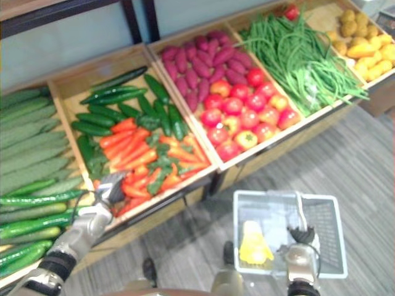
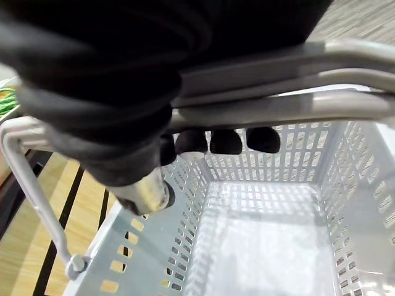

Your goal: Pick vegetable in the basket

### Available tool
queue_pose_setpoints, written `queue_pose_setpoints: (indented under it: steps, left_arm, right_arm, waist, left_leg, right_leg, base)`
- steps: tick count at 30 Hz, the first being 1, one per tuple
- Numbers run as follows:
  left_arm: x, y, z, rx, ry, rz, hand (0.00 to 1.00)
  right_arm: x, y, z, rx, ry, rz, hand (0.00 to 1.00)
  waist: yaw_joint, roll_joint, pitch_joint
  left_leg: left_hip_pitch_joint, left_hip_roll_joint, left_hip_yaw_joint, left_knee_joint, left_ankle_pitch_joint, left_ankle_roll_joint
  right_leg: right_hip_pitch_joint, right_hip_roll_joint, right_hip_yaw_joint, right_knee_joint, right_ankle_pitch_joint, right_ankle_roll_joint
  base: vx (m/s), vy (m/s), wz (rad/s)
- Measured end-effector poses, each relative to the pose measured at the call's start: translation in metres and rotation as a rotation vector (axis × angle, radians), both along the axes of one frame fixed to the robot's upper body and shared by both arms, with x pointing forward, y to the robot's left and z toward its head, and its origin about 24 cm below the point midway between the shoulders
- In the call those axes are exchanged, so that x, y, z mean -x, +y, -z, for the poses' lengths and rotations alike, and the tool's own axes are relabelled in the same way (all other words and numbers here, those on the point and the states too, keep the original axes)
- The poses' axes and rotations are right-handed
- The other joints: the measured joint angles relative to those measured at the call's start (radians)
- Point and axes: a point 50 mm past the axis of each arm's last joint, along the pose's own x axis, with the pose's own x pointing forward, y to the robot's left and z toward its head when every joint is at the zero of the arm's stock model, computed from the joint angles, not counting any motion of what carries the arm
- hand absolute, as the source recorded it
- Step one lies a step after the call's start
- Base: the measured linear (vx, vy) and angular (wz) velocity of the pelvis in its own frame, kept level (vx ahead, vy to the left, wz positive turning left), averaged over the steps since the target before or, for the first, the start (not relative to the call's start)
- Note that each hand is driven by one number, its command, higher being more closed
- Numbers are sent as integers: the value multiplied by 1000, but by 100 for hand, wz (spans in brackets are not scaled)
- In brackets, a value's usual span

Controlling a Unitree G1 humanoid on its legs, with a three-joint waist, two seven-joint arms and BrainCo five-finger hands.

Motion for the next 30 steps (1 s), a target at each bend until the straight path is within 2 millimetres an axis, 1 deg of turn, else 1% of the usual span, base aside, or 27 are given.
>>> queue_pose_setpoints:
  steps: [8,14,17,21,24,28,29,30]
  left_arm:
    - [-2,6,-3,12,-19,-39,100]
    - [-4,24,-13,15,-51,-125,100]
    - [-9,32,-36,-7,-130,-124,100]
    - [-9,47,-58,-40,-208,-138,100]
    - [-9,47,-64,-37,-234,-136,100]
    - [-7,46,-64,-36,-234,-132,100]
    - [-6,46,-64,-36,-233,-131,0]
    - [-6,46,-63,-37,-232,-133,0]
  right_arm:
    - [-2,1,0,-2,-3,-2,100]
    - [0,1,2,-5,9,1,100]
    - [2,0,2,-5,12,2,100]
    - [4,0,3,-6,19,3,100]
    - [6,0,4,-5,22,3,100]
    - [7,-1,3,-4,19,2,100]
    - [8,-1,3,-4,21,4,100]
    - [9,-2,3,-3,23,5,100]
  waist:
    - [-2,0,0]
    - [-2,0,1]
    - [-2,-1,1]
    - [4,-1,1]
    - [7,0,1]
    - [6,1,0]
    - [6,2,0]
    - [7,2,-1]
  left_leg:
    - [15,-1,8,-9,0,0]
    - [34,-2,5,-19,1,1]
    - [40,-4,-2,-21,1,1]
    - [44,-5,-5,-23,1,1]
    - [52,-7,-7,-24,1,1]
    - [52,-7,-6,-24,2,3]
    - [52,-7,-6,-23,2,3]
    - [52,-7,-6,-23,3,3]
  right_leg:
    - [6,2,6,-1,0,0]
    - [25,1,-2,-5,0,0]
    - [40,-1,-12,-12,0,-1]
    - [47,-2,-17,-13,0,-1]
    - [57,-4,-21,-14,-1,-1]
    - [57,-4,-20,-14,-1,-1]
    - [57,-4,-20,-14,-1,-1]
    - [57,-4,-20,-13,-1,-1]
  base:
    - [0,0,-2]
    - [4,1,1]
    - [15,4,7]
    - [13,2,3]
    - [5,1,1]
    - [0,0,0]
    - [0,0,0]
    - [0,0,0]
